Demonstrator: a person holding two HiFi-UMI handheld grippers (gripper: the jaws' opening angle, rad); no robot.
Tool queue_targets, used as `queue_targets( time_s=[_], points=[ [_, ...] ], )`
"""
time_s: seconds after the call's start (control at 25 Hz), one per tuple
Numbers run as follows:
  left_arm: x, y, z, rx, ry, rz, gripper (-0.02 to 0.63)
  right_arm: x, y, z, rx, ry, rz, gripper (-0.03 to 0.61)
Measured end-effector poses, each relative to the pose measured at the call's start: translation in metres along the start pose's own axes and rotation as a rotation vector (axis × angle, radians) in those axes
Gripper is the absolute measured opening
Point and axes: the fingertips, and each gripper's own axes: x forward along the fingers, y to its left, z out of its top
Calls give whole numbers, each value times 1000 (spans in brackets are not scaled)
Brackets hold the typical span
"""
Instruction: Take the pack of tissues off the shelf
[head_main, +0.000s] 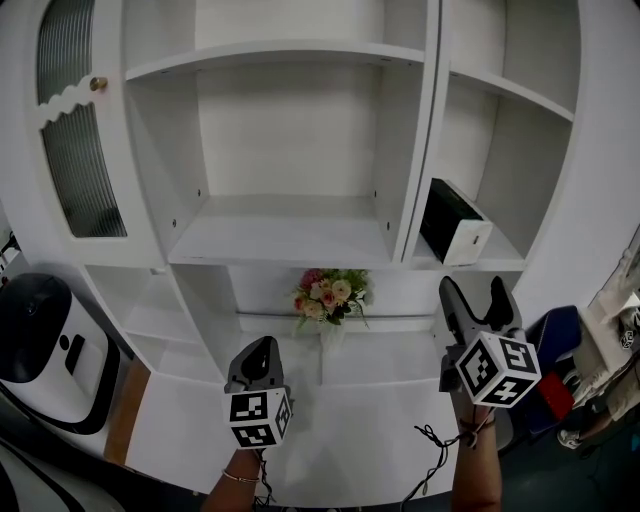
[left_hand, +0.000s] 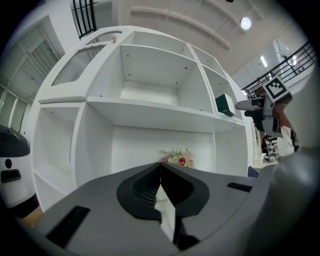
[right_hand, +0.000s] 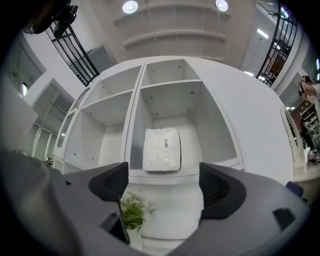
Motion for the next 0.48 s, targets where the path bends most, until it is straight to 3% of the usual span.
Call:
queue_targets(
  time_s=[0.48],
  points=[
    [-19, 34, -5, -22, 1, 100, 18, 34, 10, 17, -35, 8, 46, 453]
  ],
)
